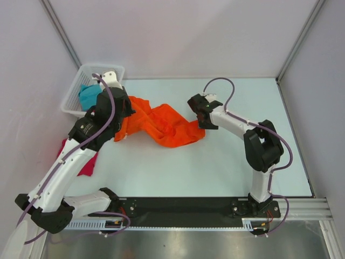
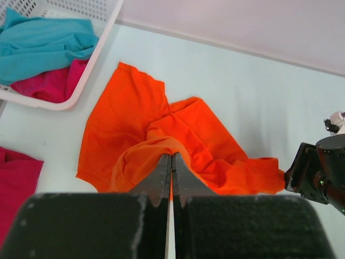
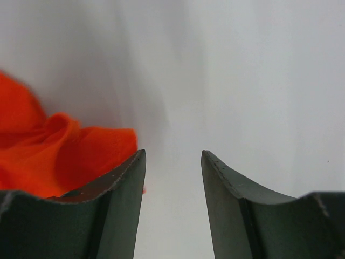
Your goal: Fold and stack the t-shirts
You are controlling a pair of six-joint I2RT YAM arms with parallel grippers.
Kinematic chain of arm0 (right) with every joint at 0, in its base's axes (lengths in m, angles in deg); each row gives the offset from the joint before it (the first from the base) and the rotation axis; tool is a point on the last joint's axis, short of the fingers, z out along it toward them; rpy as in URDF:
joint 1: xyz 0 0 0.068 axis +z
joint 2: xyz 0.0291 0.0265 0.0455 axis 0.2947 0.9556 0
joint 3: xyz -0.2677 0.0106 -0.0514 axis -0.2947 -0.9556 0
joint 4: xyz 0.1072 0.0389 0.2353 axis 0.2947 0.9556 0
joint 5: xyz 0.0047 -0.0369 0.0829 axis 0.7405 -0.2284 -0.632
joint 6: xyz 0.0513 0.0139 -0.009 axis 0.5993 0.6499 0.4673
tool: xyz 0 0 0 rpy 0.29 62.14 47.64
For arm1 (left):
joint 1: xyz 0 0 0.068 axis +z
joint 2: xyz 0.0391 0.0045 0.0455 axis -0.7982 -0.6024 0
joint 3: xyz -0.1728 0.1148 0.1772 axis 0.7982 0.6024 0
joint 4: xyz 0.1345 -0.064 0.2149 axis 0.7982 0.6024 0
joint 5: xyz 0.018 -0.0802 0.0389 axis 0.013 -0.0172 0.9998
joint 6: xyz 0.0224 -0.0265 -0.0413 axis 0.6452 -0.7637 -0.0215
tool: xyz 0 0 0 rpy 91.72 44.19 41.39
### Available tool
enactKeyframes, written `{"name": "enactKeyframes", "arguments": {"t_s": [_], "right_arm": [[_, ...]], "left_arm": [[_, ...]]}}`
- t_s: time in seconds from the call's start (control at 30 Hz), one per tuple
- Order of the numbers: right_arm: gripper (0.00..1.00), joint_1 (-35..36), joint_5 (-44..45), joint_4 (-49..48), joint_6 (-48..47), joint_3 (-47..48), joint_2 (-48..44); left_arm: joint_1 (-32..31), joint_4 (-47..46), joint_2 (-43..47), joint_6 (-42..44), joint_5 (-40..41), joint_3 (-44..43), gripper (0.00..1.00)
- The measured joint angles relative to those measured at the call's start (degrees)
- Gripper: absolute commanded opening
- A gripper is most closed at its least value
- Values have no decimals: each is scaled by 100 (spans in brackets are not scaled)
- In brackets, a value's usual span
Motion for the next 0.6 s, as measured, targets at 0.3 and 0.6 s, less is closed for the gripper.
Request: {"name": "enactKeyframes", "arguments": {"t_s": [0.3, 0.6], "right_arm": [[52, 1156, 278, 260, 188, 662, -2], [52, 1193, 463, 352, 223, 673, 7]], "left_arm": [[0, -2, -39, -35, -44, 297, 0], [0, -50, -33, -39, -85, 424, 0]]}}
